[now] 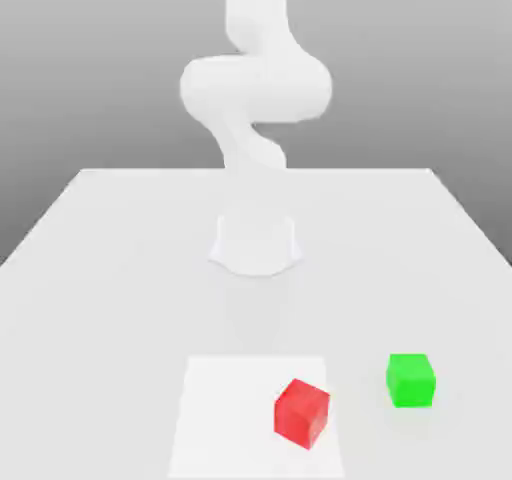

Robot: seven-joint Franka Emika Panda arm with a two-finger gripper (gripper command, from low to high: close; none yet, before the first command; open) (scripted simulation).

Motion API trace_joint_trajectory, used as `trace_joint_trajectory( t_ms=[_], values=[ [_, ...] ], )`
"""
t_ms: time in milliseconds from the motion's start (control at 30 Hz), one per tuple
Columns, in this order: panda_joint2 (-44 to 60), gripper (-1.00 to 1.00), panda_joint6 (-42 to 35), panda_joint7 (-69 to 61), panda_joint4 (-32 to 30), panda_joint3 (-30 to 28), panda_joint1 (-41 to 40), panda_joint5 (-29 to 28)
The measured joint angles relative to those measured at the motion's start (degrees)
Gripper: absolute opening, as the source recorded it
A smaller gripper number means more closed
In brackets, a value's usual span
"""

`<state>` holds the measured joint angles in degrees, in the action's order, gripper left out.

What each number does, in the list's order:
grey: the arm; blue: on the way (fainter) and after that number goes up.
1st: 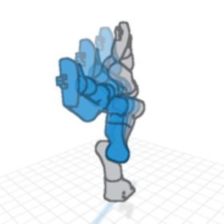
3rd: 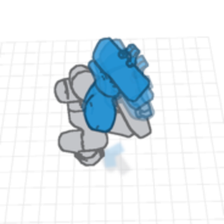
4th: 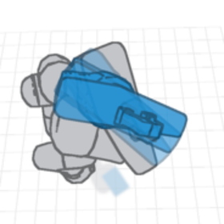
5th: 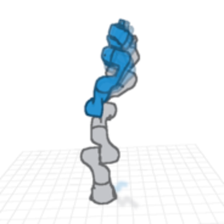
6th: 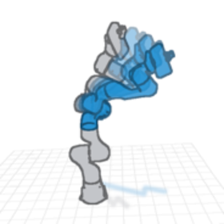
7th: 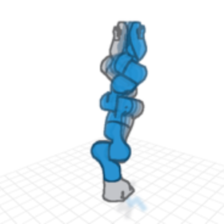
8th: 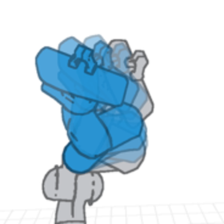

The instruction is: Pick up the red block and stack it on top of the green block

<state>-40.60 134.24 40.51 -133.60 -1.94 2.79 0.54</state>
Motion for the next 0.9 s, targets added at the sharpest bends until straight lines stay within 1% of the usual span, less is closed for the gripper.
trace_joint_trajectory(
  t_ms=[233, 467, 600, 733, 900],
  values=[
    [14.9, 0.00, 7.0, -15.7, -5.2, -4.6, 6.9, 2.3],
    [29.6, 0.00, 13.8, -31.1, -10.2, -6.7, 11.5, 4.7],
    [37.8, 0.00, 17.7, -39.0, -13.1, -6.3, 12.7, 4.8],
    [45.8, 0.00, 21.9, -45.1, -15.9, -6.0, 13.1, 2.6],
    [56.0, 0.00, 29.9, -48.5, -15.2, -3.9, 11.6, 4.9]
  ],
)
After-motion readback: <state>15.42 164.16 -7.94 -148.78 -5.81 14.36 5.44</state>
